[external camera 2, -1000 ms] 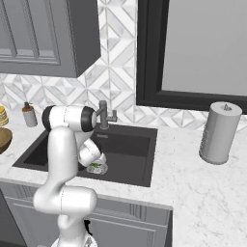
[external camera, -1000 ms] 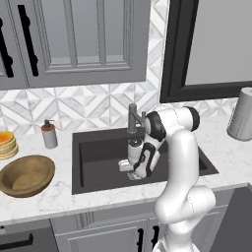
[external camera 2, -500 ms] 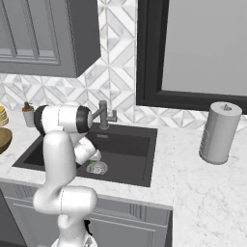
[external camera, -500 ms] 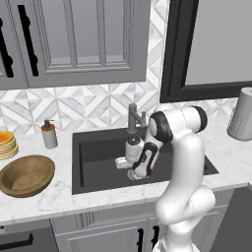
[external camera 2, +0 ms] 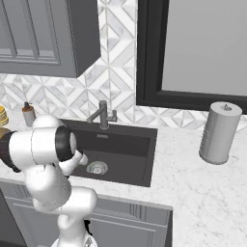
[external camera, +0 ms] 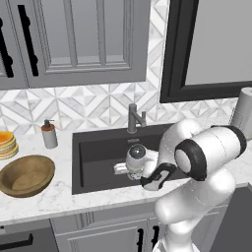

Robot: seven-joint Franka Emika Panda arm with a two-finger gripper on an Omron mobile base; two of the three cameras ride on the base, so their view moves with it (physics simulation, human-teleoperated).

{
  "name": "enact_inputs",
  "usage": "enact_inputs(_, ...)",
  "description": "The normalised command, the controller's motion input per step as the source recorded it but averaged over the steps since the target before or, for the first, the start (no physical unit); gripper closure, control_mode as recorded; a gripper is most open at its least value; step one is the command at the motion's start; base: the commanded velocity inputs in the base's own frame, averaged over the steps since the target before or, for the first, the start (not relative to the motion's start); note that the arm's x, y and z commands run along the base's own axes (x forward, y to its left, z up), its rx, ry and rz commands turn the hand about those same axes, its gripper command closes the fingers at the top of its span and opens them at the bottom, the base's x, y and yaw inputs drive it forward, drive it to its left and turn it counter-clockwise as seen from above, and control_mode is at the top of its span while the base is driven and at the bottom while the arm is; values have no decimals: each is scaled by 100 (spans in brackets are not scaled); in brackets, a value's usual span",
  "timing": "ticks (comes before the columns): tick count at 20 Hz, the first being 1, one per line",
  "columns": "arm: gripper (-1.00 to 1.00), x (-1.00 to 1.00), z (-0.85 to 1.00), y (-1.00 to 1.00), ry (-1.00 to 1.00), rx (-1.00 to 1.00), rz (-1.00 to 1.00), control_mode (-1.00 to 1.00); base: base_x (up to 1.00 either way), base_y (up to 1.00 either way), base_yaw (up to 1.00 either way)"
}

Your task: Pick the broccoli from the sink and place it in the bowl. Then pick the bowl and place it in the microwave. Then close the microwave door and press the start button.

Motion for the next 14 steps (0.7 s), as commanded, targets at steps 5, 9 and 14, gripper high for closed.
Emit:
enact_inputs(5,100,-50,100,38,1,0,0,-100,0,0,0)
enact_inputs(9,100,-39,100,48,12,0,0,-100,0,0,0)
enact_inputs(14,100,-49,100,46,15,-1,0,-100,0,0,0)
